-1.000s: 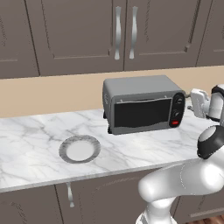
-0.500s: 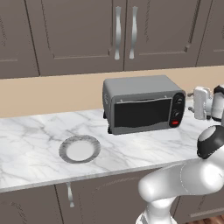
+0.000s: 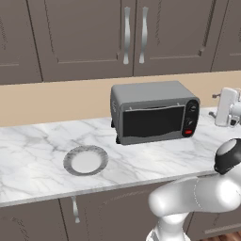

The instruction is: Pull the toaster oven rack outwards. Pick up the baguette from the plate and place it on the toaster oven rack. Close the toaster oven door fully and set the temperature to the lowest setting.

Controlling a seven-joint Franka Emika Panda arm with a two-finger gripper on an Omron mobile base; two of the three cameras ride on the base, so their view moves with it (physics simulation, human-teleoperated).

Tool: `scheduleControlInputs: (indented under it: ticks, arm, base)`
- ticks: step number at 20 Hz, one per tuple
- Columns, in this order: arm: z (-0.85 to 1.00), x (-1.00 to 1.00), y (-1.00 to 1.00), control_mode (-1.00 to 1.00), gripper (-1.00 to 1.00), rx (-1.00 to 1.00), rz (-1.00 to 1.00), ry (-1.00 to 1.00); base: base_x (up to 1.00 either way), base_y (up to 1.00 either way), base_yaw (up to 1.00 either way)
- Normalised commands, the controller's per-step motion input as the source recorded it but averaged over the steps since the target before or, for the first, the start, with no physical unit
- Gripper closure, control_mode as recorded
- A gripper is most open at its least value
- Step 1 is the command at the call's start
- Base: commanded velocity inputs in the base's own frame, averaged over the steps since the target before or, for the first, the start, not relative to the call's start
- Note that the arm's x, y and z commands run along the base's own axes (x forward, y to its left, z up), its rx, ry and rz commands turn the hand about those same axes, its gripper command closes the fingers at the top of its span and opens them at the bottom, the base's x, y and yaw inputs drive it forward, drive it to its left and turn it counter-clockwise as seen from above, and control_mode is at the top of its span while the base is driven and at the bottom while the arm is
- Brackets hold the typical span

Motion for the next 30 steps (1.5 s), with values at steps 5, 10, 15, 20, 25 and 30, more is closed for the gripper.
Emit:
scheduleControlInputs:
  ticks: [5, 10, 15, 20, 25, 30]
  arm:
    - [0.05, -0.14, 0.00, -1.00, -1.00, 0.22, -0.15, 0.20]
    - [0.02, -0.04, 0.00, -1.00, -1.00, 0.15, -0.18, 0.15]
    - [0.00, -0.14, 0.02, -1.00, -1.00, 0.20, -0.24, 0.16]
    - [0.00, -0.02, 0.32, -1.00, -1.00, 0.11, -0.10, 0.06]
    - [-0.08, 0.03, 0.35, -1.00, -1.00, -0.06, -0.01, -0.09]
    - [-0.18, 0.06, -0.20, -1.00, -1.00, -0.02, 0.08, -0.02]
  base:
    - [0.00, 0.00, 0.00]
    - [0.00, 0.00, 0.00]
    - [0.00, 0.00, 0.00]
    - [0.00, 0.00, 0.00]
    - [0.00, 0.00, 0.00]
    - [0.00, 0.00, 0.00]
